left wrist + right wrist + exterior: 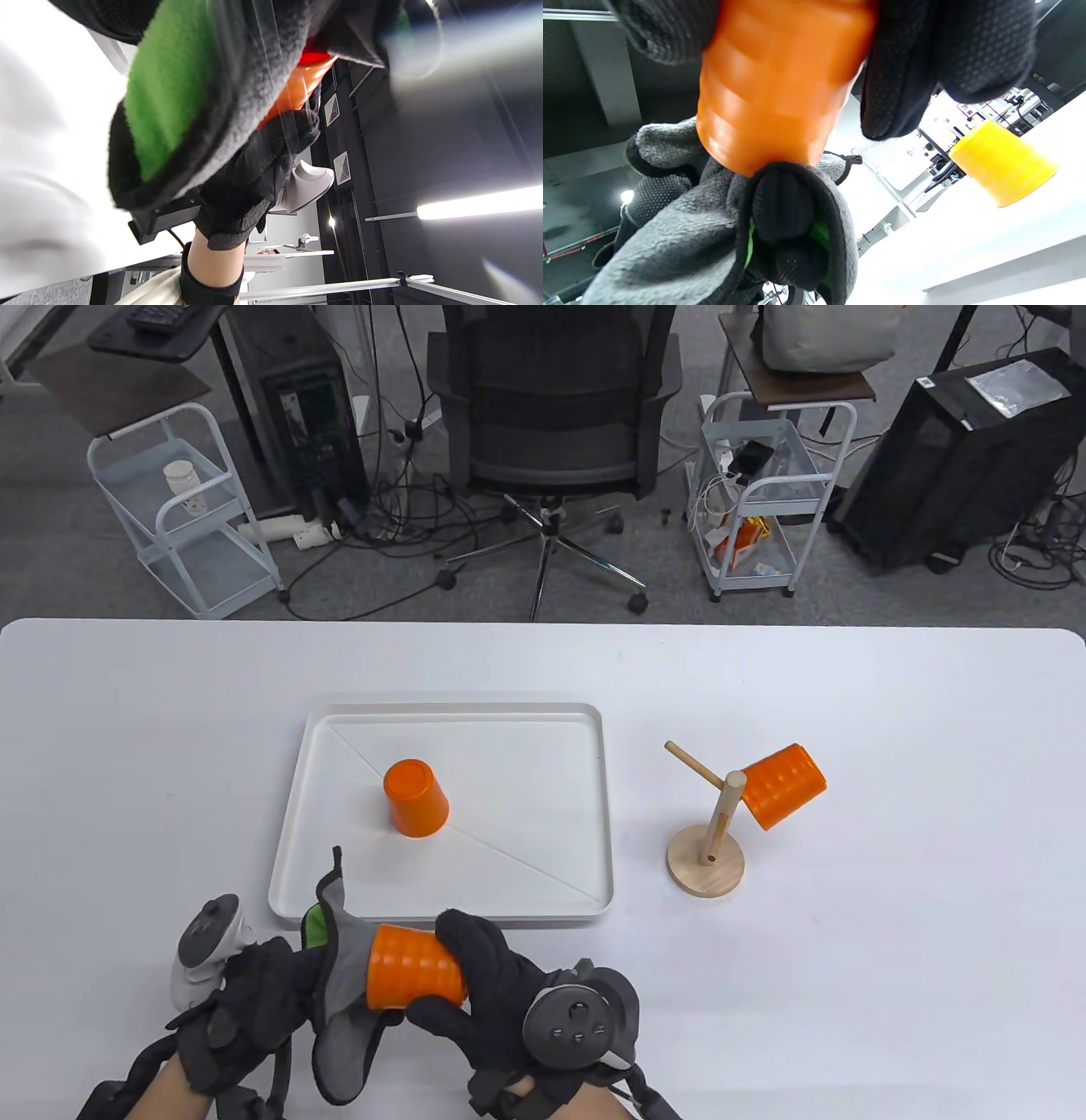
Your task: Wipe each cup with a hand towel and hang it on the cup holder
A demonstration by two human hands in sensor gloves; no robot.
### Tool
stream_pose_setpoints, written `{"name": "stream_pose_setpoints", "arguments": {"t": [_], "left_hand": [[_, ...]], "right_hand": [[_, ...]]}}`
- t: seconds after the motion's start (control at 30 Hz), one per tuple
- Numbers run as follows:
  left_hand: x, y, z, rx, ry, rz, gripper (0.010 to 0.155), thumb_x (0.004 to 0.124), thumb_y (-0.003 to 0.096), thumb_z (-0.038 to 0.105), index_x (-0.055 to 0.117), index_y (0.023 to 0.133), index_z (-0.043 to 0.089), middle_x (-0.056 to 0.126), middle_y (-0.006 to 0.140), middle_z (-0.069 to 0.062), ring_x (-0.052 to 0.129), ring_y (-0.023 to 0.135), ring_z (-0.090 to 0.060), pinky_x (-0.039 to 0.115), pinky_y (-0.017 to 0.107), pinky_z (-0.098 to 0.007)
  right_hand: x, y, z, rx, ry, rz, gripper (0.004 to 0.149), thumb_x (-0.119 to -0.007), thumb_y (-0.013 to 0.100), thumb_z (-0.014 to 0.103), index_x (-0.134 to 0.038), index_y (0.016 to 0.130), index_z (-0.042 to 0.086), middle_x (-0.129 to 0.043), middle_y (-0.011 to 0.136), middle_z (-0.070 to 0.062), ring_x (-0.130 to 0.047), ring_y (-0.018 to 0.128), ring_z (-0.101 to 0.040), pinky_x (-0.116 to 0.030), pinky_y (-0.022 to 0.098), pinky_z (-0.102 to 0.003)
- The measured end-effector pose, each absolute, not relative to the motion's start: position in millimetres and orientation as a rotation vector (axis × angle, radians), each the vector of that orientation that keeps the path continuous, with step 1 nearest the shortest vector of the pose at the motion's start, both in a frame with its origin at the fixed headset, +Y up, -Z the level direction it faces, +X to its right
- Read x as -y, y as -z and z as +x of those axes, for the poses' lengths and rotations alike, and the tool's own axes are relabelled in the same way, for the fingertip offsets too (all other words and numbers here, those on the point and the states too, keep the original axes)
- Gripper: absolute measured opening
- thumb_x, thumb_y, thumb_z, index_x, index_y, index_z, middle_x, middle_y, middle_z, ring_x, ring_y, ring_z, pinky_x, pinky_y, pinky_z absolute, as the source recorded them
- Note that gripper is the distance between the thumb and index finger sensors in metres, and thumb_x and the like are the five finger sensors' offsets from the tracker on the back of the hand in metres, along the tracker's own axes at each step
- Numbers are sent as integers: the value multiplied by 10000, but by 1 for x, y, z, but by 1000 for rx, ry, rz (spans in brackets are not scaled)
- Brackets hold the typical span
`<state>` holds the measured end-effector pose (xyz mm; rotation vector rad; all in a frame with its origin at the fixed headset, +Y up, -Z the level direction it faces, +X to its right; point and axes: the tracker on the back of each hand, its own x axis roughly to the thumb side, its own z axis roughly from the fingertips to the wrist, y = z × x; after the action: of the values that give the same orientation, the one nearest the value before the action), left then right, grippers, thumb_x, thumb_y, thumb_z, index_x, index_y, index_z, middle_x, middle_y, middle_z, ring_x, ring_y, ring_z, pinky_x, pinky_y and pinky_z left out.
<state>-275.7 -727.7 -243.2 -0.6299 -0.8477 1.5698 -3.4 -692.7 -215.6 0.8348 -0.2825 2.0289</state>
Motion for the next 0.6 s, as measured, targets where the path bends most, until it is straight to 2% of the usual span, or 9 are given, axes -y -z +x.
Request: {"name": "stream_pose_setpoints", "arguments": {"t": [0.33,0.6], "left_hand": [[718,247,-296,772,-1483,-431,916,356,367,805,496,1120,303,480,1215,-5,808,925,-469,625,674,-667],[720,243,-283,806,-1402,-472,814,370,396,769,409,1131,419,362,1239,-7,772,954,-475,610,687,-670]], "right_hand": [[694,218,0,259,-1992,793,819,-696,481,561,-321,1027,80,-617,969,-277,-982,603,-376,-823,484,-554],[696,216,-5,234,-2005,818,819,-694,482,561,-316,1029,83,-616,975,-271,-978,614,-377,-822,491,-555]]}}
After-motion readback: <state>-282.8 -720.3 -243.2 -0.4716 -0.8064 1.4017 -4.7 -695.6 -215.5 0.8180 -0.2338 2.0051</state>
